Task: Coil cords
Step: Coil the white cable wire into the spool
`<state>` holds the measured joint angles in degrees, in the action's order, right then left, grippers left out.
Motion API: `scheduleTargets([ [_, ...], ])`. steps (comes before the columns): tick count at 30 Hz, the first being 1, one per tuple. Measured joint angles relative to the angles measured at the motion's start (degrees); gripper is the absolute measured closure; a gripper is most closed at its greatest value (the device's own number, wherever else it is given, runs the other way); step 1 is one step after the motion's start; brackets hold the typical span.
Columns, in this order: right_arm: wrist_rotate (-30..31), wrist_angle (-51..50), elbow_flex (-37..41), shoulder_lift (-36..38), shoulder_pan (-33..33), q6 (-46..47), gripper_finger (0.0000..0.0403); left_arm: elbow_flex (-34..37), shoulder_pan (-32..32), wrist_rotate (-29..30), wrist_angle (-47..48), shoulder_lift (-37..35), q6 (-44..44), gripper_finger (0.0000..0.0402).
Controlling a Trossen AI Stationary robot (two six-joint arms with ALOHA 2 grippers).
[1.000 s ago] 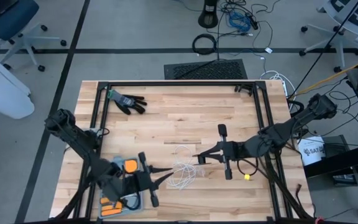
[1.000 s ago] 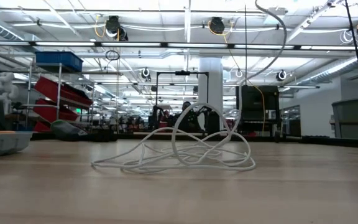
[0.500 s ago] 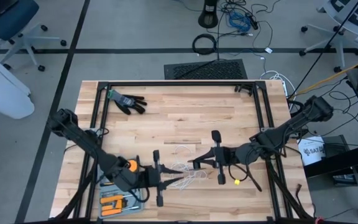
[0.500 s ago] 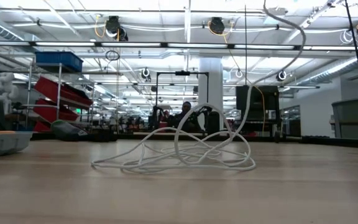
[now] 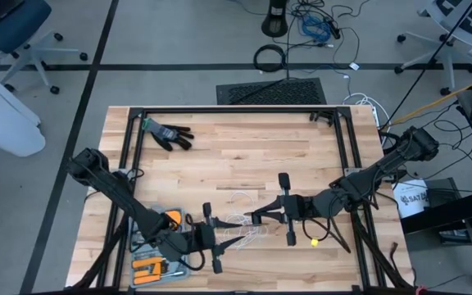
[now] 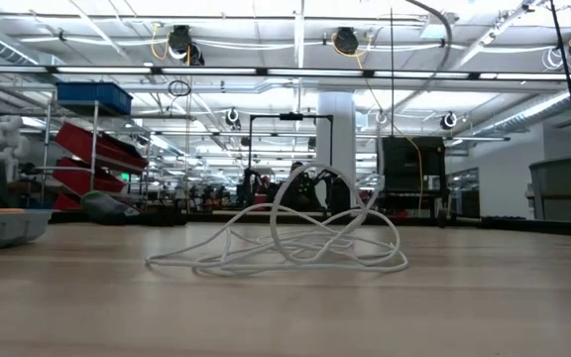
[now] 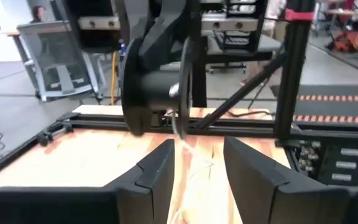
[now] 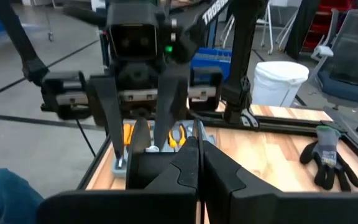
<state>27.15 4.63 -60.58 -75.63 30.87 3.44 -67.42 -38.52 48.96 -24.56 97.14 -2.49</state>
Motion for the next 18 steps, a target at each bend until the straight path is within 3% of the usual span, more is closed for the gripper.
scheduleTargets([
  [6,-0.12,1.73,0.0,0.02,0.0,-1.47,0.0403,0.0,-0.29,2.52,-6.12,2.72,0.35,0.0256],
  [13,-0.16,2.91,0.02,0.09,-0.01,-2.85,0.0403,0.0,-0.14,9.33,-12.46,2.6,9.65,0.0256],
  [18,-0.11,4.95,0.02,0.09,-0.04,-4.15,0.0403,0.0,0.72,6.38,-12.78,1.62,10.58,0.0256],
])
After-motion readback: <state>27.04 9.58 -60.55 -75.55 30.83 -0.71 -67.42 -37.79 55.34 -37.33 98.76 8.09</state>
